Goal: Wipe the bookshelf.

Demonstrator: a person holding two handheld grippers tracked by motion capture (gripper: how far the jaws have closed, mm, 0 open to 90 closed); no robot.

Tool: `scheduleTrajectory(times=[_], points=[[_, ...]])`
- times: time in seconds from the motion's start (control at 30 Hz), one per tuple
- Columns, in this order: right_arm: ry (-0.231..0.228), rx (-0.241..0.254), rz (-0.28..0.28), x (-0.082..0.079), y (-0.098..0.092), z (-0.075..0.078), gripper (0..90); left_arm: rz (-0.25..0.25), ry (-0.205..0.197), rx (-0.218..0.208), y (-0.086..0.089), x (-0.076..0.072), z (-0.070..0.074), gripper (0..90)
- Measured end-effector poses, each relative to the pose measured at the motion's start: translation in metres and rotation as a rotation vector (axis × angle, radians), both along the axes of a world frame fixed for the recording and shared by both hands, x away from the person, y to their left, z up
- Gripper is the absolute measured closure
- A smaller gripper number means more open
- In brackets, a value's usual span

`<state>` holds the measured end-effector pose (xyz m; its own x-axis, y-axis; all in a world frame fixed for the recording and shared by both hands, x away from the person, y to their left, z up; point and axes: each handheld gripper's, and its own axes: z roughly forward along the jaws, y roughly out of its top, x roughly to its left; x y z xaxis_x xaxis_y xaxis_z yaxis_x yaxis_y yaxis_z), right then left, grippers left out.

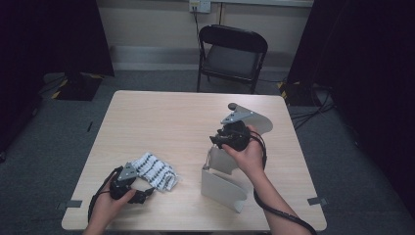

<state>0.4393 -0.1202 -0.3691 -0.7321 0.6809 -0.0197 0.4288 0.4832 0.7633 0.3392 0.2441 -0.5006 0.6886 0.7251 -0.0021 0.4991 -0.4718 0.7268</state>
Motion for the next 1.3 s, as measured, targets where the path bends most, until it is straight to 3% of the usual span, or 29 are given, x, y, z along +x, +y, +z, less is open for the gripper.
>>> scheduleTrajectory(times=[0.5,0.6,0.77,0.87,1.07,1.3], points=[[-0.007,0.01,0.049,0.0,0.013,0.002,60.0,0.0,0.0,-0.001,0.0,0.0,0.0,9.3],[-0.005,0.005,0.036,-0.002,0.013,0.003,60.1,0.0,0.0,-0.001,0.0,0.0,0.0,9.3],[-0.015,0.045,0.016,-0.006,0.006,0.006,55.1,-0.001,0.001,-0.003,0.0,0.0,0.0,9.2],[-0.025,0.023,0.015,-0.008,0.005,0.006,54.7,-0.001,0.001,-0.003,0.0,0.0,0.0,9.2],[0.0,0.048,0.01,-0.01,-0.004,0.003,58.1,0.0,-0.001,-0.002,0.0,0.0,0.0,9.3],[0.022,0.042,0.04,-0.007,0.006,-0.003,59.6,-0.001,-0.002,-0.002,0.0,0.0,0.0,9.3]])
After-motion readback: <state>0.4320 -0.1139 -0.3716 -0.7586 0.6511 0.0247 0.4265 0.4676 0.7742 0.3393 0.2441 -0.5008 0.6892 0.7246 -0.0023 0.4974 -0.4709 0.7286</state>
